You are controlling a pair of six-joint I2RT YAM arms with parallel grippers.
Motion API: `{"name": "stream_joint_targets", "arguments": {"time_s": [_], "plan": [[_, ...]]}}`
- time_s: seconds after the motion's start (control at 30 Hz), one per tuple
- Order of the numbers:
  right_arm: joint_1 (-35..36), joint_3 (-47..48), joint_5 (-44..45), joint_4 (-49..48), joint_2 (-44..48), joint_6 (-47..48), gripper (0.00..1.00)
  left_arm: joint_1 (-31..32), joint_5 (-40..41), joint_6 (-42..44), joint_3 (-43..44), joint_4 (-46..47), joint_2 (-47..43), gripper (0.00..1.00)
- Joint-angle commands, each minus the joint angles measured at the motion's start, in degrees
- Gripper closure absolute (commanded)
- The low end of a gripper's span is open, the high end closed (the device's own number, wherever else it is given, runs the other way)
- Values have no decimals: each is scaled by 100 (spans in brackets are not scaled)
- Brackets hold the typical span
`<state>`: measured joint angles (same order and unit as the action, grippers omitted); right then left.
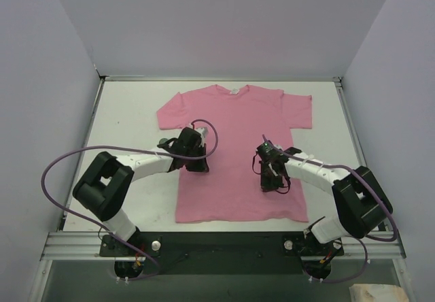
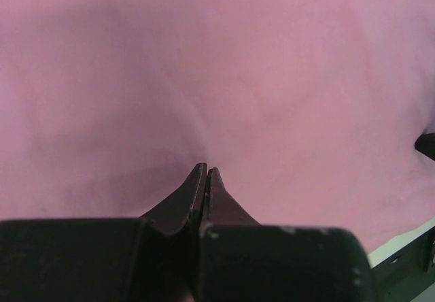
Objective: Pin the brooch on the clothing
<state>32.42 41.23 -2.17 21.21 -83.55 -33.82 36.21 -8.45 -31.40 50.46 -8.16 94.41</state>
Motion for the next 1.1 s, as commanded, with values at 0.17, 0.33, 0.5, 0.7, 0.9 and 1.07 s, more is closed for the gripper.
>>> {"name": "stream_joint_targets", "arguments": {"time_s": [0.17, 0.33, 0.5, 0.7, 0.9, 1.07], "plan": [[572, -440, -283, 190, -118, -599, 100, 53, -16, -235, -282, -343, -204, 100], [598, -625, -354, 331, 57, -722, 100, 106, 168, -358, -518, -563, -397, 100], [616, -766, -406, 541, 277, -801, 100, 220, 168, -534, -818, -634, -634, 100], [633, -889, -459, 691, 436, -933, 100, 404, 273, -701, -1064, -748, -889, 100], [642, -968, -407, 876, 462, -1065, 100, 668, 449, -859, -1099, -932, -1091, 100], [642, -1003, -284, 1060, 506, -1144, 100, 853, 686, -956, -1161, -1134, -1197, 100]]}}
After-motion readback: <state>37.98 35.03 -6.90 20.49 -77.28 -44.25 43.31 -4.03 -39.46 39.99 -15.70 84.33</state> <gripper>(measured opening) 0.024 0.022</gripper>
